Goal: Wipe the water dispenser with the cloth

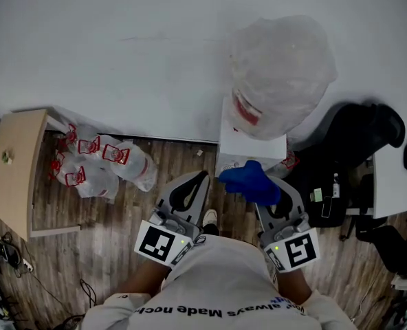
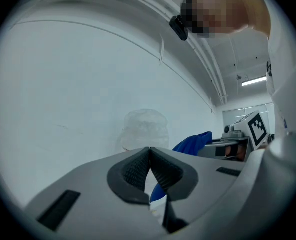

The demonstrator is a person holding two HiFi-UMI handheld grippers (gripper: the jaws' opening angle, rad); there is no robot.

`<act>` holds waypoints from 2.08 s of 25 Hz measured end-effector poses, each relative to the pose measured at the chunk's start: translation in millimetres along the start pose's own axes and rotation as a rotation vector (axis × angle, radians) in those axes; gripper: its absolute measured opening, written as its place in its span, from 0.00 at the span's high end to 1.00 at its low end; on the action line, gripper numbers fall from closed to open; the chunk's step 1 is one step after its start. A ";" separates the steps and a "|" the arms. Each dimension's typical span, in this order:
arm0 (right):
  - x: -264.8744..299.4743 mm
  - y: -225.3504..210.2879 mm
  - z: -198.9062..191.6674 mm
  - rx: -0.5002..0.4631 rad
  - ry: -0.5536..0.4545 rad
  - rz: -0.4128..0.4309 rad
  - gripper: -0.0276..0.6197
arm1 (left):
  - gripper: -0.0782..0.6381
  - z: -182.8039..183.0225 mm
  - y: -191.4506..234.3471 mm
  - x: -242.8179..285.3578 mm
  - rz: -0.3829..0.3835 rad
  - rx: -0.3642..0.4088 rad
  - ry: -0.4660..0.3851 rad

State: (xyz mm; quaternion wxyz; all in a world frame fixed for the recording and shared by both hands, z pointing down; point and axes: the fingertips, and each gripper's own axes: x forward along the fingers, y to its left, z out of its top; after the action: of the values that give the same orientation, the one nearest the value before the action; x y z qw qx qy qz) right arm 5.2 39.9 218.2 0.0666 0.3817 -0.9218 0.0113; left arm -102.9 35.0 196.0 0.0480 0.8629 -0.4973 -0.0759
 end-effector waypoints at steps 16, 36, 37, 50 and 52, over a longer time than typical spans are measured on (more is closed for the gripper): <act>93.8 -35.3 -58.1 -0.071 0.052 -0.108 0.82 | 0.86 -13.4 45.8 33.8 -0.035 -0.017 0.025; 226.3 -104.2 -240.8 -0.152 0.284 -0.284 0.82 | 0.86 -29.6 69.7 52.2 -0.015 -0.038 0.067; 230.2 -105.5 -246.1 -0.156 0.297 -0.285 0.82 | 0.86 -30.4 70.0 52.4 -0.015 -0.039 0.070; 253.6 -123.3 -316.4 -0.130 0.487 -0.296 0.82 | 0.86 -35.2 75.5 51.9 -0.010 -0.040 0.091; 254.1 -123.1 -323.5 -0.125 0.502 -0.284 0.82 | 0.86 -35.1 77.4 51.3 -0.008 -0.040 0.091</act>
State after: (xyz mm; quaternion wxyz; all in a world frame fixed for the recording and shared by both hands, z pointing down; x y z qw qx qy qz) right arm -48.9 -202.5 568.5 0.3168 0.4874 -0.8127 0.0391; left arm -137.1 -47.9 238.5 0.0876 0.8664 -0.4894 -0.0468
